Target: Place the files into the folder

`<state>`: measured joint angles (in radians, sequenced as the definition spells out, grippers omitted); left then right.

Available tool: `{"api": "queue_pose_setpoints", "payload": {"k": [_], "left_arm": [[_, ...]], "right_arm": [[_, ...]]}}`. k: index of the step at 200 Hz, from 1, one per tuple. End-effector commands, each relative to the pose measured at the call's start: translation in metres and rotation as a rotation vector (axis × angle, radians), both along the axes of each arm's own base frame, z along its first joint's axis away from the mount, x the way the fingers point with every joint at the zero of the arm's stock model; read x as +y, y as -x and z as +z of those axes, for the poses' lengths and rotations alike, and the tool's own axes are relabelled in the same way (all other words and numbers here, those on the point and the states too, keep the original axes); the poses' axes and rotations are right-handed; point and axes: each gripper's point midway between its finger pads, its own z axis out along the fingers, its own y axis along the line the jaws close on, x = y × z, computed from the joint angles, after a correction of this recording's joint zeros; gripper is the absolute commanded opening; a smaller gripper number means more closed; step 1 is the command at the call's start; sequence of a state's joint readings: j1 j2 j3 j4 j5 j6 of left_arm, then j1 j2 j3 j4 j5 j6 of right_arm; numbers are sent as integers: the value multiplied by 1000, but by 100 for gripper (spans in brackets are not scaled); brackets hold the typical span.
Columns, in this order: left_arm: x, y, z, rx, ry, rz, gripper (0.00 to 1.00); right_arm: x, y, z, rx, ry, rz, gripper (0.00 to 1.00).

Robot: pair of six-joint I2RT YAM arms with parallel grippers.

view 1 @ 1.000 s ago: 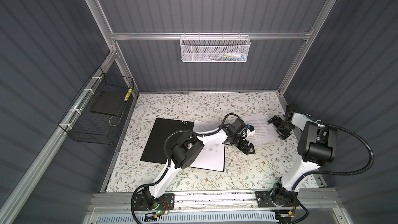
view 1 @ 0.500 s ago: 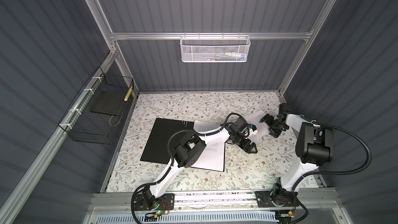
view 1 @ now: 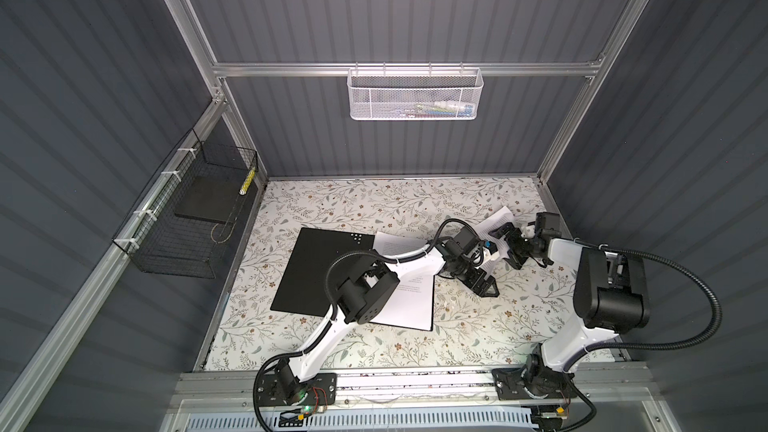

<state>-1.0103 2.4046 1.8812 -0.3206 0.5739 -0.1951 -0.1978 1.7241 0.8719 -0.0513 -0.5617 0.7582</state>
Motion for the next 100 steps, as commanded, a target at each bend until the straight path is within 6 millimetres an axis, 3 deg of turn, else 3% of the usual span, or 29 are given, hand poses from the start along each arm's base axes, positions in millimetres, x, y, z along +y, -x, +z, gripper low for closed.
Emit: {"api": "queue_pose_setpoints", "payload": {"k": [1, 60, 100], "left_arm": [[37, 29, -84, 137, -254, 8, 93], [40, 31, -93, 152, -268, 10, 93], [46, 33, -94, 148, -275, 12, 93]], "right_arm": [[12, 18, -11, 49, -56, -21, 99], [16, 25, -7, -10, -96, -82, 99], [9, 27, -20, 31, -63, -115, 99]]}}
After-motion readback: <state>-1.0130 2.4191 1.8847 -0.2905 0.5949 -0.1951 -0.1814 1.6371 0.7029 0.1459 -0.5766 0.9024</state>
